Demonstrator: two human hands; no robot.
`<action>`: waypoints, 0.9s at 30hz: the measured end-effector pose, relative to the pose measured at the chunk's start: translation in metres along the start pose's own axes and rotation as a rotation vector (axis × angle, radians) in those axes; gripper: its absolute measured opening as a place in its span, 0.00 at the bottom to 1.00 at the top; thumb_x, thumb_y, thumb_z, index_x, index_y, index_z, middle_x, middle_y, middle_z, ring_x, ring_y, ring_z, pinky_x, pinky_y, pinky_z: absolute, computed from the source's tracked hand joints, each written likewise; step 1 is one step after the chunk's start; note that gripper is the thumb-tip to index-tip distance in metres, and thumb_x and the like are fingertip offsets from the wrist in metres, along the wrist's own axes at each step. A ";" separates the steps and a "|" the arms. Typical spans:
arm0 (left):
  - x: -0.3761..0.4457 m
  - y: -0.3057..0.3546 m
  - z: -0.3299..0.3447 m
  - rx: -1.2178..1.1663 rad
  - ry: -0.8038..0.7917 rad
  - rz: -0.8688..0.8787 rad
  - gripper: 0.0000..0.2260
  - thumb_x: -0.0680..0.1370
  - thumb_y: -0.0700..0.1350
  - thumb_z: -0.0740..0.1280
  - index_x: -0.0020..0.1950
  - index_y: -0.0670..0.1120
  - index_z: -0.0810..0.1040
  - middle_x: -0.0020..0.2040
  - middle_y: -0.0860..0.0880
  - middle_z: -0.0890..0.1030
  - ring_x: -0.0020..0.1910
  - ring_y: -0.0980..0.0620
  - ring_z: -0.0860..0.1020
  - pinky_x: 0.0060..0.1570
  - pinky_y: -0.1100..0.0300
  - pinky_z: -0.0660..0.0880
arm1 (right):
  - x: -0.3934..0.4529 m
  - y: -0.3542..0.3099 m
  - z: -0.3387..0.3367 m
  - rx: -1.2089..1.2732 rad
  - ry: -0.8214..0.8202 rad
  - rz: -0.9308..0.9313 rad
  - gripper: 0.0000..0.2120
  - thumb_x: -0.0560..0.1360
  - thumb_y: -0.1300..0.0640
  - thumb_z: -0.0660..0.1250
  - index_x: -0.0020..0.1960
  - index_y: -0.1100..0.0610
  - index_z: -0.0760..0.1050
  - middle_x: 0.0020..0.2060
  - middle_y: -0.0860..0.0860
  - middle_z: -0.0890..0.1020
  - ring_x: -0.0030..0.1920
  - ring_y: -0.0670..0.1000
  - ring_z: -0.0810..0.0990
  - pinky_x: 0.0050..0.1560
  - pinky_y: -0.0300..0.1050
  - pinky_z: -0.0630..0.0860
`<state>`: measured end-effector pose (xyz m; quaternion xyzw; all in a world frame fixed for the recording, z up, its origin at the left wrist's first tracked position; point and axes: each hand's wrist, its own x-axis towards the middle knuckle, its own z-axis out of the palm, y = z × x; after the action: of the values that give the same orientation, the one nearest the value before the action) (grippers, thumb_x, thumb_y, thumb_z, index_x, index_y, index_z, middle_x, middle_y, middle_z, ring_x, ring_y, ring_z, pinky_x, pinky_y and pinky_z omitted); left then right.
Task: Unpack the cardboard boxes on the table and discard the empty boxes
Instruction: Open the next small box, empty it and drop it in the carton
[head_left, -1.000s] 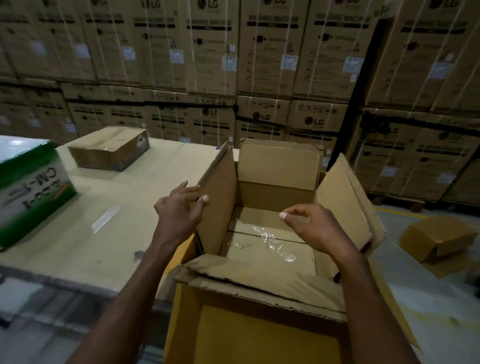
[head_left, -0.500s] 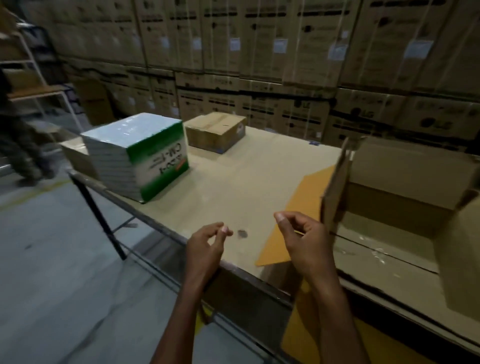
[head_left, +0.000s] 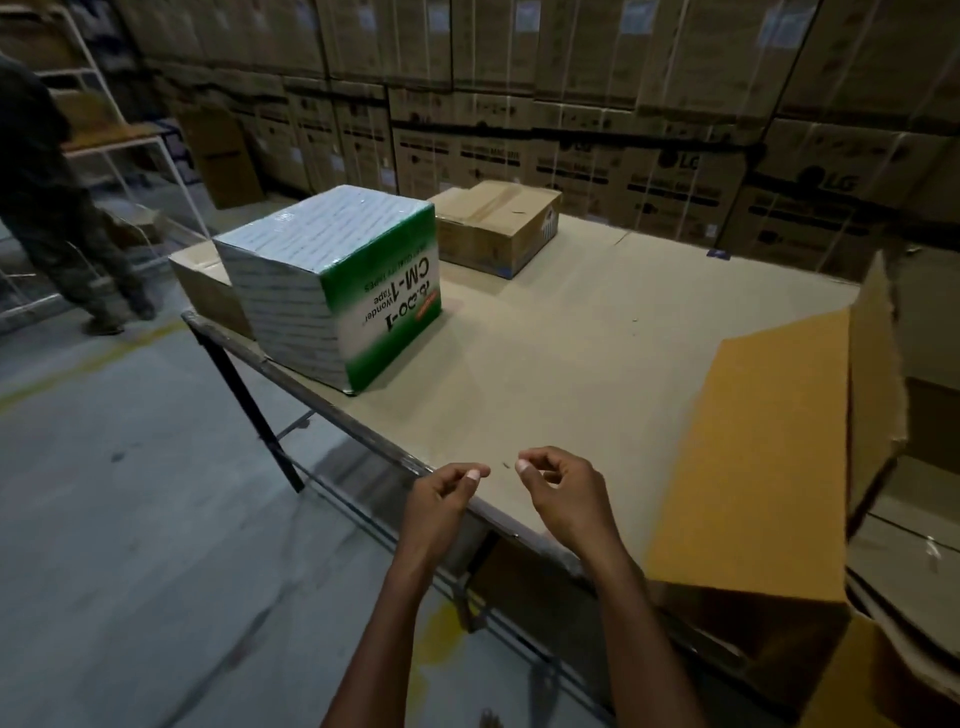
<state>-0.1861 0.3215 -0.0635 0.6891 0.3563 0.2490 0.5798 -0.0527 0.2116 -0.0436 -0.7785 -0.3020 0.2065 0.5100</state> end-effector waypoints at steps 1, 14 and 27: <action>0.012 -0.003 -0.002 0.009 -0.010 -0.017 0.09 0.83 0.47 0.64 0.57 0.52 0.85 0.54 0.61 0.83 0.51 0.72 0.78 0.46 0.74 0.71 | 0.015 0.004 0.007 -0.010 -0.010 0.019 0.08 0.81 0.51 0.69 0.57 0.51 0.83 0.51 0.43 0.84 0.51 0.40 0.79 0.47 0.33 0.74; 0.167 -0.057 -0.038 -0.033 -0.035 -0.303 0.08 0.82 0.47 0.66 0.52 0.51 0.86 0.49 0.55 0.87 0.52 0.51 0.83 0.47 0.61 0.77 | 0.207 0.035 0.064 -0.181 -0.051 0.143 0.08 0.78 0.51 0.71 0.55 0.51 0.84 0.47 0.44 0.84 0.48 0.48 0.83 0.51 0.38 0.74; 0.376 -0.081 -0.053 -0.201 -0.080 -0.491 0.09 0.83 0.47 0.66 0.50 0.50 0.87 0.49 0.52 0.87 0.52 0.47 0.83 0.53 0.50 0.78 | 0.458 0.042 0.104 -0.402 -0.067 0.211 0.12 0.78 0.52 0.71 0.59 0.53 0.83 0.52 0.50 0.85 0.54 0.50 0.83 0.54 0.42 0.75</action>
<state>-0.0088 0.6532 -0.1580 0.5303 0.4630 0.1074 0.7021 0.2281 0.5798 -0.1297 -0.8845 -0.2706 0.2201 0.3100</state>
